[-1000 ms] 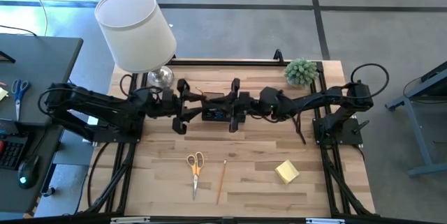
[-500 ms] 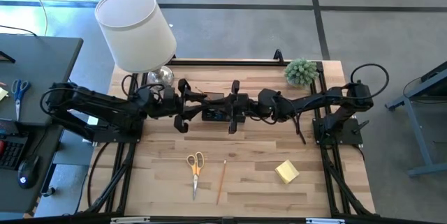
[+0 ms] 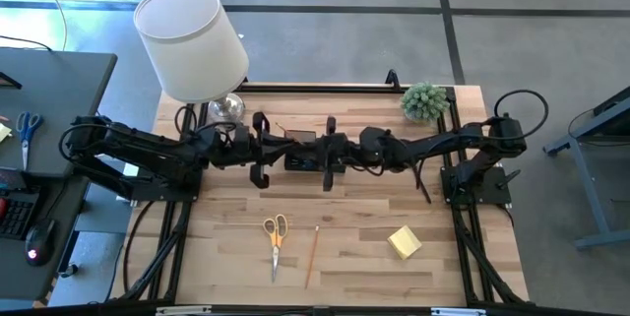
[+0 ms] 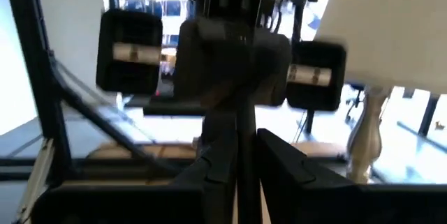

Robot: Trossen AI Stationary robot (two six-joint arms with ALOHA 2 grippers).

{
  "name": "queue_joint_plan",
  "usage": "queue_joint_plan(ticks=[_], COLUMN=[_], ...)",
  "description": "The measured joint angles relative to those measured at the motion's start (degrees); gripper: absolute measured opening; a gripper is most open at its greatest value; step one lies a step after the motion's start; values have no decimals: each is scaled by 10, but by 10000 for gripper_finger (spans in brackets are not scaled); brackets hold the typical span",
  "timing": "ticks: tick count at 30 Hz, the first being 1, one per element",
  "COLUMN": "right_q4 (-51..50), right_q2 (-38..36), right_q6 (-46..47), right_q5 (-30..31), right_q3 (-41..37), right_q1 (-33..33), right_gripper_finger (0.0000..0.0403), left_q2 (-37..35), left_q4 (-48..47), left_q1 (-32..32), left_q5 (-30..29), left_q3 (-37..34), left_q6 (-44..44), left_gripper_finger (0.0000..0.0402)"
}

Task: Pick and place office supplies into organizer
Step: Put the left black pen into the desk organizer

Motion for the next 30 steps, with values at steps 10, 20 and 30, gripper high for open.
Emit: queue_joint_plan(ticks=[10,20,30], right_q4=[-103,-288,-436], right_q2=[0,-10,-46], right_q6=[21,69,137], right_q5=[1,0,145], right_q3=[0,1,0], right_q1=[-9,8,132], right_gripper_finger=[60,88,87], left_q2=[-8,-29,-24], left_q4=[-88,-371,-443], left_q1=[0,4,124], left_q5=[-37,-49,53], left_q3=[18,108,104], left_q6=[50,96,98], left_gripper_finger=[6,6,3])
